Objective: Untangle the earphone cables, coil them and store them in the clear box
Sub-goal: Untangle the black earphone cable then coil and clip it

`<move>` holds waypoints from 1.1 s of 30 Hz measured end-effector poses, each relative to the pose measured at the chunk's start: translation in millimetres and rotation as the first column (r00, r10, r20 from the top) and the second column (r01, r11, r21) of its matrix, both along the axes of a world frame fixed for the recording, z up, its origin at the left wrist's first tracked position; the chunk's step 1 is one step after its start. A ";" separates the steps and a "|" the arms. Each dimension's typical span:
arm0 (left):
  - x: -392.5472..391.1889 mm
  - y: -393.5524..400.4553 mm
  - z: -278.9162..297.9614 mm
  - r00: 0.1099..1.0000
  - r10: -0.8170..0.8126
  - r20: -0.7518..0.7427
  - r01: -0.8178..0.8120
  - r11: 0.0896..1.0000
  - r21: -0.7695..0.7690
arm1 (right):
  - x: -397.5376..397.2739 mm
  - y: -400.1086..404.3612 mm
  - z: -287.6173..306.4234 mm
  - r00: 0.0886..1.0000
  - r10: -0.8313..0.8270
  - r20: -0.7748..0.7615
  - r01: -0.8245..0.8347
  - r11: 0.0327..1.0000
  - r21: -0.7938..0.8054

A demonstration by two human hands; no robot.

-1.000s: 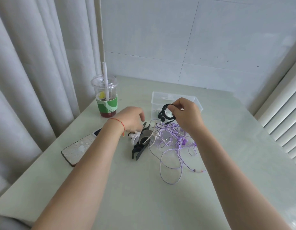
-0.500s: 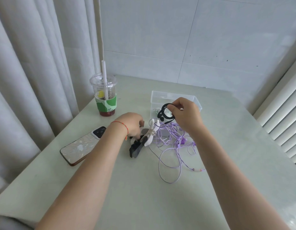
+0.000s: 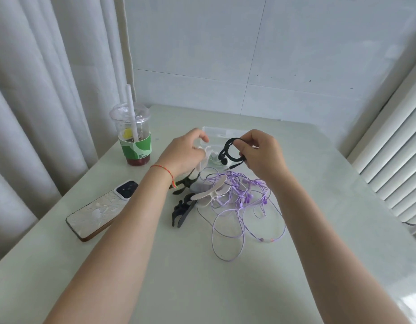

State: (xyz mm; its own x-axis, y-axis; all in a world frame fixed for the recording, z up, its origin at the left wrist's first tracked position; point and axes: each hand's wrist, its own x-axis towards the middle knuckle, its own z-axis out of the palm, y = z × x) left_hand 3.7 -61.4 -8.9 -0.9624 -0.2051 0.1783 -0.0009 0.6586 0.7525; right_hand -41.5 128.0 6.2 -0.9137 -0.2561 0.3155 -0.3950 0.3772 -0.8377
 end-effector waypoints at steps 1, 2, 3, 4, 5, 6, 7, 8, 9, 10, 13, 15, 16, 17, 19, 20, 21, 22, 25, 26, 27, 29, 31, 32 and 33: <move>-2.8 4.3 3.3 0.999 -0.042 -0.009 0.042 0.997 0.058 | -0.6 2.8 2.4 1.000 0.013 0.013 -0.013 1.000 -0.021; -6.1 9.3 6.1 0.996 -0.083 -0.026 0.086 0.988 0.127 | -1.6 6.1 5.2 0.999 0.032 0.035 -0.030 0.998 -0.051; -8.8 14.6 8.4 0.991 -0.125 -0.051 0.133 0.969 0.208 | -3.3 10.0 8.1 0.997 0.055 0.063 -0.049 0.995 -0.083; -12.1 20.2 9.9 0.984 -0.163 -0.076 0.179 0.939 0.293 | -5.3 14.4 11.0 0.992 0.084 0.092 -0.073 0.991 -0.112; -14.2 26.4 11.2 0.975 -0.199 -0.096 0.221 0.903 0.369 | -7.6 19.1 13.3 0.986 0.118 0.117 -0.101 0.985 -0.136; -17.0 32.8 11.9 0.968 -0.227 -0.110 0.252 0.865 0.433 | -9.8 23.4 15.1 0.978 0.156 0.137 -0.134 0.978 -0.159; -19.4 38.8 12.6 0.962 -0.245 -0.120 0.272 0.830 0.488 | -12.0 27.2 15.8 0.968 0.200 0.150 -0.172 0.968 -0.180; -21.1 42.9 12.9 0.959 -0.254 -0.127 0.282 0.796 0.535 | -13.5 29.4 16.5 0.957 0.244 0.160 -0.211 0.957 -0.197; -26.2 50.3 12.8 0.956 -0.264 -0.126 0.287 0.763 0.580 | -17.9 34.4 15.3 0.945 0.280 0.169 -0.241 0.946 -0.217; -27.1 53.1 12.9 0.958 -0.260 -0.124 0.279 0.731 0.622 | -18.6 35.1 15.0 0.932 0.317 0.175 -0.273 0.933 -0.234; -35.6 62.5 10.0 0.963 -0.240 -0.121 0.256 0.684 0.683 | -27.0 41.4 11.5 0.901 0.391 0.188 -0.330 0.899 -0.287; -38.2 61.2 5.5 0.967 -0.228 -0.118 0.243 0.673 0.699 | -30.8 43.8 9.4 0.886 0.418 0.199 -0.343 0.881 -0.325; -38.7 59.1 3.2 0.968 -0.225 -0.108 0.234 0.664 0.710 | -32.1 44.5 8.6 0.883 0.424 0.202 -0.343 0.875 -0.341; -38.9 57.0 1.4 0.970 -0.225 -0.095 0.223 0.655 0.722 | -33.3 45.2 7.7 0.882 0.427 0.202 -0.343 0.872 -0.348; -38.9 54.3 -1.0 0.973 -0.215 -0.082 0.203 0.633 0.747 | -35.3 46.3 5.4 0.881 0.431 0.196 -0.350 0.872 -0.343; -38.7 53.8 -1.6 0.974 -0.208 -0.091 0.204 0.620 0.758 | -36.0 46.4 4.2 0.878 0.437 0.193 -0.357 0.869 -0.342; -38.5 53.8 -1.6 0.973 -0.208 -0.104 0.212 0.610 0.764 | -36.4 46.2 2.8 0.876 0.441 0.194 -0.361 0.867 -0.343; -37.8 54.5 -1.3 0.971 -0.213 -0.111 0.220 0.605 0.766 | -36.5 45.8 2.2 0.874 0.445 0.194 -0.364 0.865 -0.346; -37.1 56.3 -2.0 0.962 -0.248 -0.118 0.248 0.600 0.760 | -35.1 42.5 -0.2 0.866 0.472 0.164 -0.390 0.844 -0.370; -37.2 57.3 -2.1 0.956 -0.266 -0.120 0.262 0.601 0.755 | -34.4 41.1 -0.6 0.863 0.481 0.155 -0.397 0.835 -0.382; -37.6 58.6 -2.5 0.952 -0.280 -0.123 0.275 0.607 0.746 | -33.8 39.9 -0.9 0.862 0.482 0.156 -0.395 0.832 -0.390; -37.1 62.7 -2.5 0.948 -0.292 -0.125 0.290 0.639 0.713 | -32.9 38.6 -0.5 0.865 0.471 0.174 -0.375 0.837 -0.399; -37.1 67.4 -3.1 0.951 -0.285 -0.121 0.289 0.678 0.676 | -34.5 38.7 -1.3 0.865 0.462 0.193 -0.354 0.837 -0.418; -37.0 69.6 -3.5 0.955 -0.272 -0.119 0.281 0.695 0.662 | -35.1 38.8 -1.6 0.862 0.465 0.203 -0.349 0.833 -0.429; -37.0 71.0 -3.9 0.961 -0.250 -0.115 0.264 0.721 0.640 | -36.0 38.9 -2.5 0.855 0.470 0.218 -0.343 0.829 -0.443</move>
State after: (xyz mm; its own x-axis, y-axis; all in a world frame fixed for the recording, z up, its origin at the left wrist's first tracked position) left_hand -33.3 9.6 -12.8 -0.9932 -0.0226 0.1144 0.1147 -0.0109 0.9933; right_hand -77.4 166.8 3.7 -0.8164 -0.5458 0.1888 -0.1415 -0.1280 -0.9816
